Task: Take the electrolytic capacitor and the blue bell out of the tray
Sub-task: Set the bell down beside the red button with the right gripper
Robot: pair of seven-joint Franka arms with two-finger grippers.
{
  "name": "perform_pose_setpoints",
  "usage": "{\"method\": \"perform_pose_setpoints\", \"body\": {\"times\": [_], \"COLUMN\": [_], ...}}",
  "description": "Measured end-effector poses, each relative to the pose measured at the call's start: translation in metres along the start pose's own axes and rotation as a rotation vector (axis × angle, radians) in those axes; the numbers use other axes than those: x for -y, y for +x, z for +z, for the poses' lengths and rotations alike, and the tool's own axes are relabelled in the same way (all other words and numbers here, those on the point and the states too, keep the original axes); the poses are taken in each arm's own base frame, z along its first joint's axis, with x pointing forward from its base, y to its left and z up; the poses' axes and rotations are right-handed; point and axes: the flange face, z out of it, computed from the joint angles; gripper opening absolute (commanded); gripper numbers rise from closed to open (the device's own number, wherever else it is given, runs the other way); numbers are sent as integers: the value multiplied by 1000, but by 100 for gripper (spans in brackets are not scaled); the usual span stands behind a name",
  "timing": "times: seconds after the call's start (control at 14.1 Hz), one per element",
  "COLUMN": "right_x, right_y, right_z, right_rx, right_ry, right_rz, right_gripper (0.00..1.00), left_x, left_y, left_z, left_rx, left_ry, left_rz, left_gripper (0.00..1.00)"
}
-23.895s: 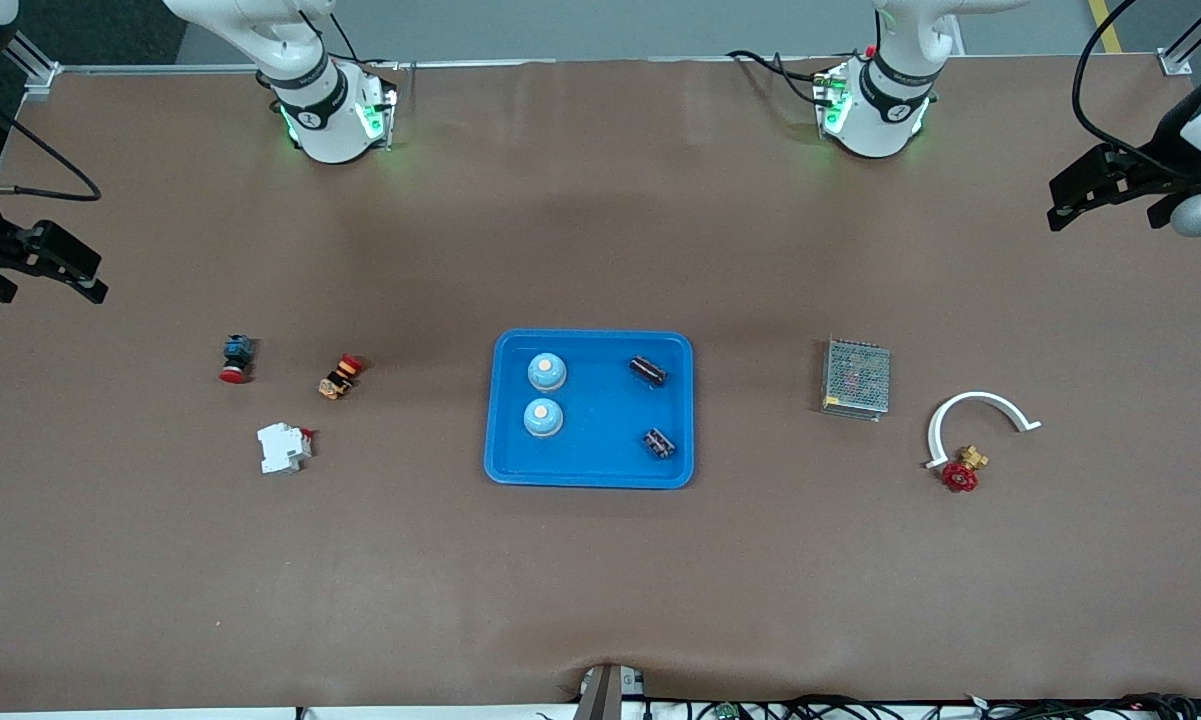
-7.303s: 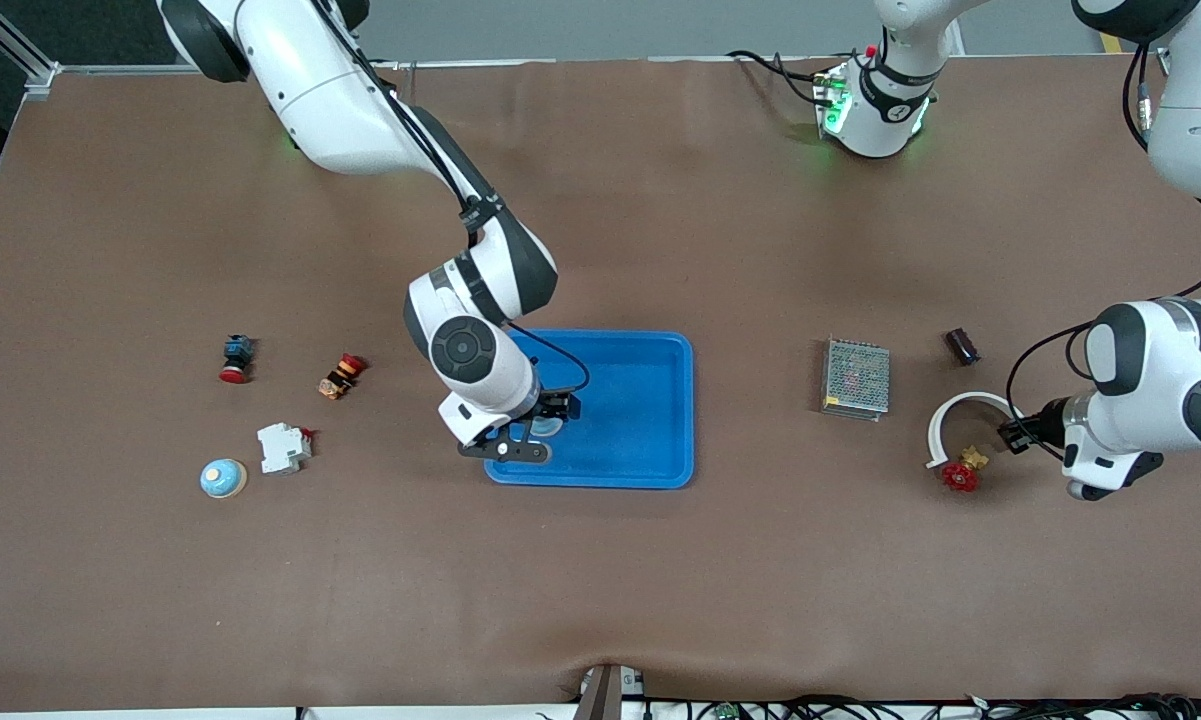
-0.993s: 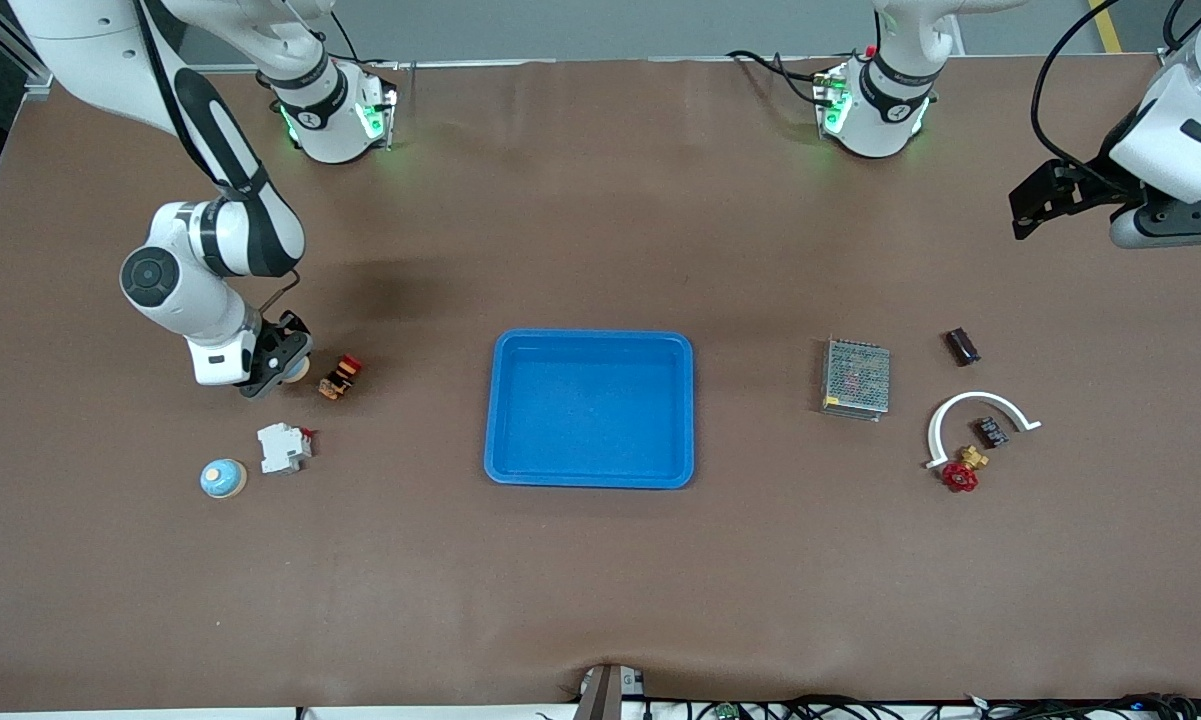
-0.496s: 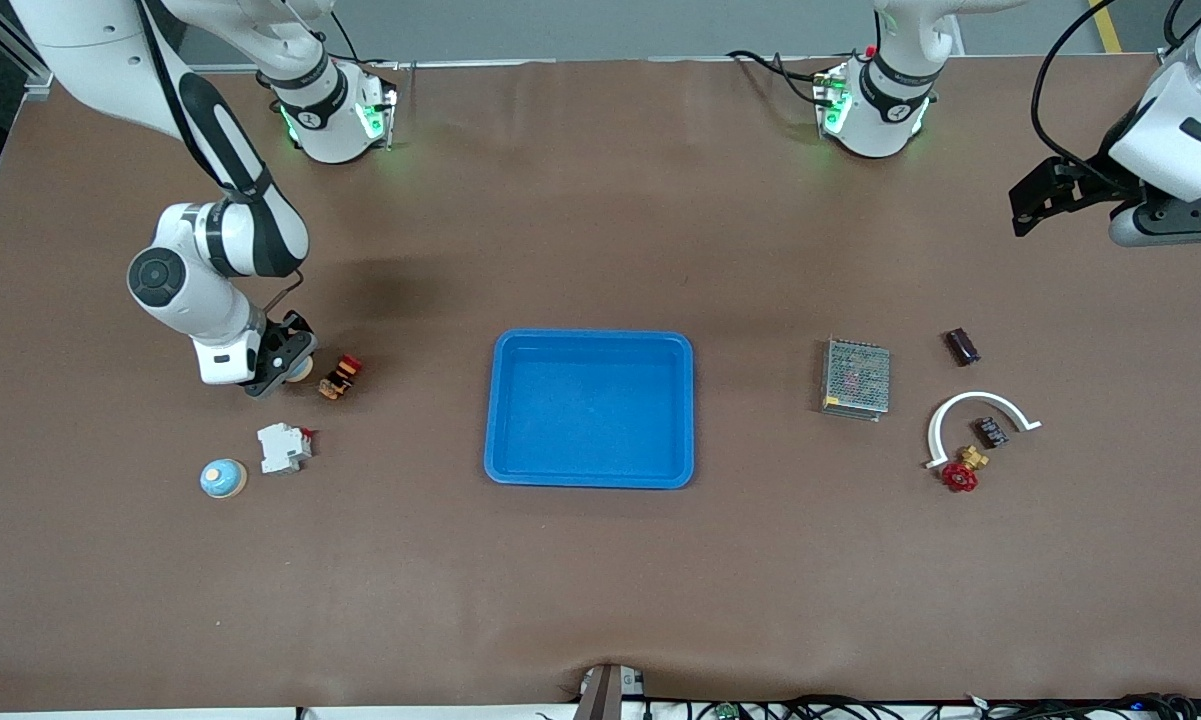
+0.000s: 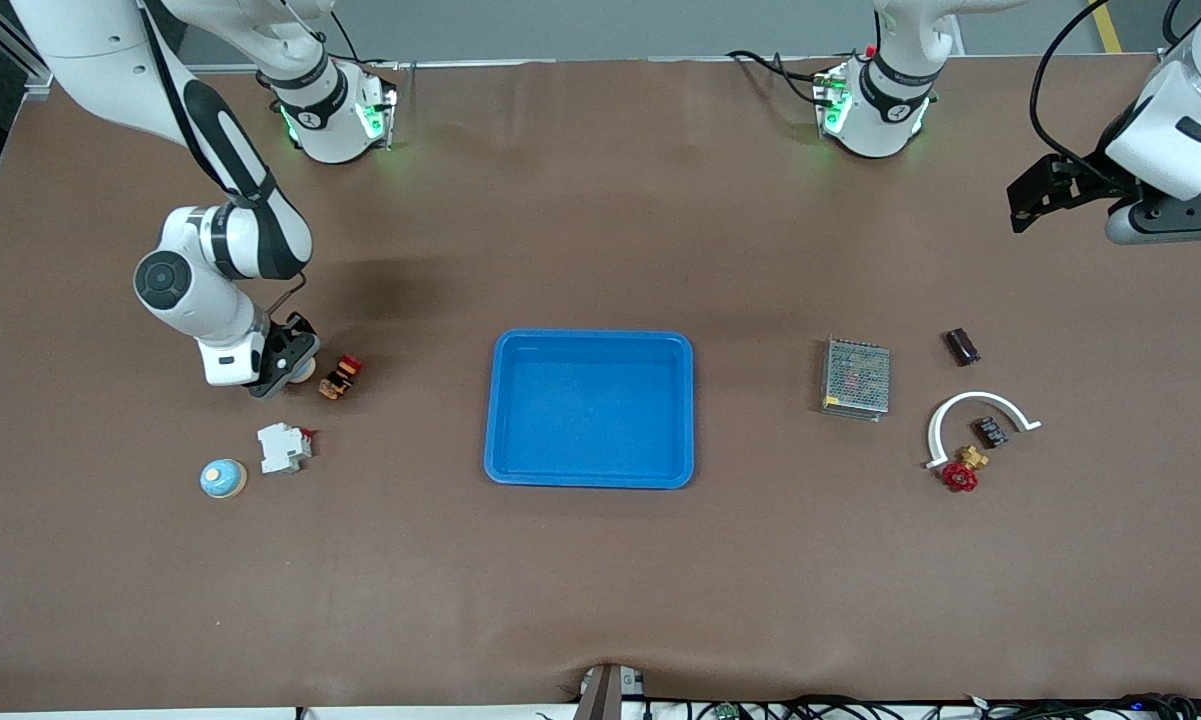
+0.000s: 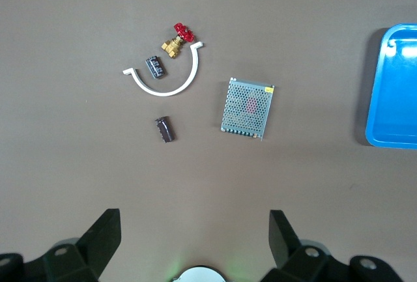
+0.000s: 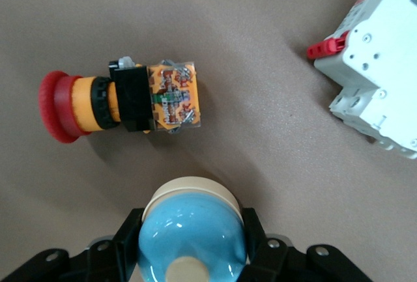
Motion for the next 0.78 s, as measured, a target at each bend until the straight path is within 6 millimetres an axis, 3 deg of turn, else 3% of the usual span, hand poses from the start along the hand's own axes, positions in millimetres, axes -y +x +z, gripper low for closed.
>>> {"method": "perform_pose_setpoints", "body": {"times": [0.07,0.14,0.21,0.28,0.78], "right_x": [0,0,0,0,-8], "right_y": [0,0,0,0,-4], "right_z": [1,3,3,3,-1], "right_rx": [0,0,-1,-1,-8], "right_ry": [0,-1,-1,-2,-11], "right_rz": [0,0,0,0,17], "right_gripper": [68,78,94,100,100], "left_x": [0,0,0,-1,-9], "left_y": [0,0,0,0,-2], "left_z": [0,0,0,0,0], "left_rx": [0,0,1,1,0], "left_ry": [0,0,0,0,2], "left_rz": [0,0,1,2,17], "left_gripper": [100,100,100,100,100]}}
